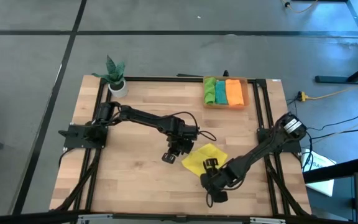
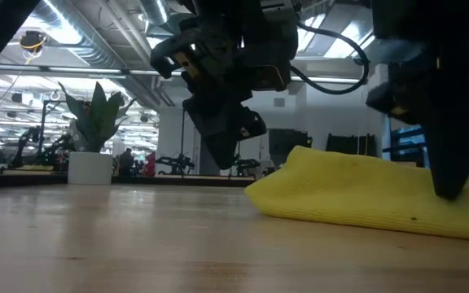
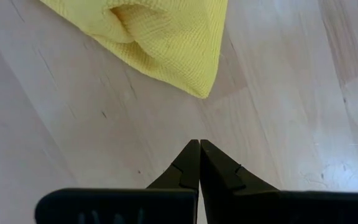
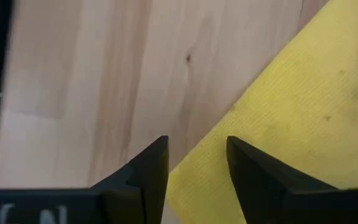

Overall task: Roll microfiber towels into tight, uniform cylinder then place into a basket
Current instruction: Fold the yellow towel

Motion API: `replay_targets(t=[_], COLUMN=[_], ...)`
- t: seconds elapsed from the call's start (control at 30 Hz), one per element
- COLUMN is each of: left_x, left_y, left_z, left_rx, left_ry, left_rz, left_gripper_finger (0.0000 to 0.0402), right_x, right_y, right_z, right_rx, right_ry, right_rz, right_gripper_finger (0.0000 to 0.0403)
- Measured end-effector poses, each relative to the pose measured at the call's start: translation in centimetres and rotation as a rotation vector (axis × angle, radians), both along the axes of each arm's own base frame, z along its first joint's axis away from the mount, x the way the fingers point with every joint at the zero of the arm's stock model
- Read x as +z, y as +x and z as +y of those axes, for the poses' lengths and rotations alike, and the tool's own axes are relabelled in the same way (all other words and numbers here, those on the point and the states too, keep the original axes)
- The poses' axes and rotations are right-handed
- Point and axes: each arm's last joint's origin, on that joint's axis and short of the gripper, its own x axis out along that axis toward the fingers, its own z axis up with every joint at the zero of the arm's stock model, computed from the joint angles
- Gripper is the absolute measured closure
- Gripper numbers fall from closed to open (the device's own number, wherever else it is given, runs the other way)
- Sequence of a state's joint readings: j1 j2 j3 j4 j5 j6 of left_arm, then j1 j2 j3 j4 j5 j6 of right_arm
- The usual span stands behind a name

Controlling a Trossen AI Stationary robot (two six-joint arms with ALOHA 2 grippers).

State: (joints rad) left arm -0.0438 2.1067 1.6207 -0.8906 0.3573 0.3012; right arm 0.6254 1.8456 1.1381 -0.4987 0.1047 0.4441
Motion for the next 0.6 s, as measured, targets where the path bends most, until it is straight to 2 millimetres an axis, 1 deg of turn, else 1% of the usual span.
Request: replay_targets(t=[0.2,0.33,0.47,0.6], left_x=[0.0,0.0,0.0,0.0], left_y=[0.0,0.0,-0.1,-0.1], left_z=[0.0,0.0,0.0,-0.2], left_rx=[-0.001,0.000,-0.001,-0.007], left_ry=[-0.001,-0.002,-0.003,-0.022], left_rz=[0.001,0.005,0.011,0.011], left_gripper_finger=[0.0401,0.0401,0.0401,0.0401], right_x=[-2.0,-2.6,-2.8,-2.9], right_y=[0.2,0.3,0.1,-0.3], right_z=[0.2,0.2,0.1,-0.3], right_rx=[-0.050,-0.102,-0.180,-0.260], right_ry=[-0.009,-0.009,-0.013,-0.050], right_rz=[0.063,0.078,0.099,0.131], right_gripper_finger=[0.0240,0.0240,0.0241,0.0263])
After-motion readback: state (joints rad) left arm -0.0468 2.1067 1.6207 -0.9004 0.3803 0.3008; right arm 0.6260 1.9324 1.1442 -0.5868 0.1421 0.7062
